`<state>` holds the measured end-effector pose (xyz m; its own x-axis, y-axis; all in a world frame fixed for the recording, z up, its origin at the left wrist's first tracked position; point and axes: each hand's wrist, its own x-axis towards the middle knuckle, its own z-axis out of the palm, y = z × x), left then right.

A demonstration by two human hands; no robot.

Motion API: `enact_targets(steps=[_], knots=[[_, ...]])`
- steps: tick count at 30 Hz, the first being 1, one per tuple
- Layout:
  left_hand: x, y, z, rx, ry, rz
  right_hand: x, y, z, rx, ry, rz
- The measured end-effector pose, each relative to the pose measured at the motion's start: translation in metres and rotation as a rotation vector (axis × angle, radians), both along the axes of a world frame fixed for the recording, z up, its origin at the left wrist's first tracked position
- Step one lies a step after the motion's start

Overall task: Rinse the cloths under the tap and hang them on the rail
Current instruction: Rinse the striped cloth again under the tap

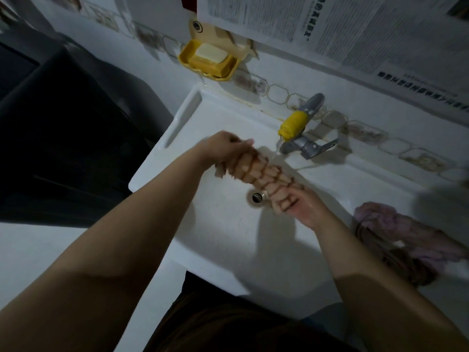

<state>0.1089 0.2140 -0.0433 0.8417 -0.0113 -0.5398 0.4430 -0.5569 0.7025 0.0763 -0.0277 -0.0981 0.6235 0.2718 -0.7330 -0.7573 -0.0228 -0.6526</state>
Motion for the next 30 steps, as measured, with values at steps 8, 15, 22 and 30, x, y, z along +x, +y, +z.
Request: enact_targets(steps=[8,15,22,30], knots=[[-0.055,-0.011,-0.077,-0.435,0.180,0.447,0.030,0.034,0.058,-0.474,-0.712,0.179],[-0.052,-0.038,-0.078,-0.862,0.253,0.818,0.013,0.061,0.080,-0.374,-0.578,0.287],[-0.048,-0.071,-0.079,-1.487,0.524,1.045,0.008,0.039,0.072,0.167,-0.187,-0.037],[-0.043,-0.055,-0.065,-1.514,0.215,1.033,-0.008,-0.030,0.029,0.095,-0.005,-0.179]])
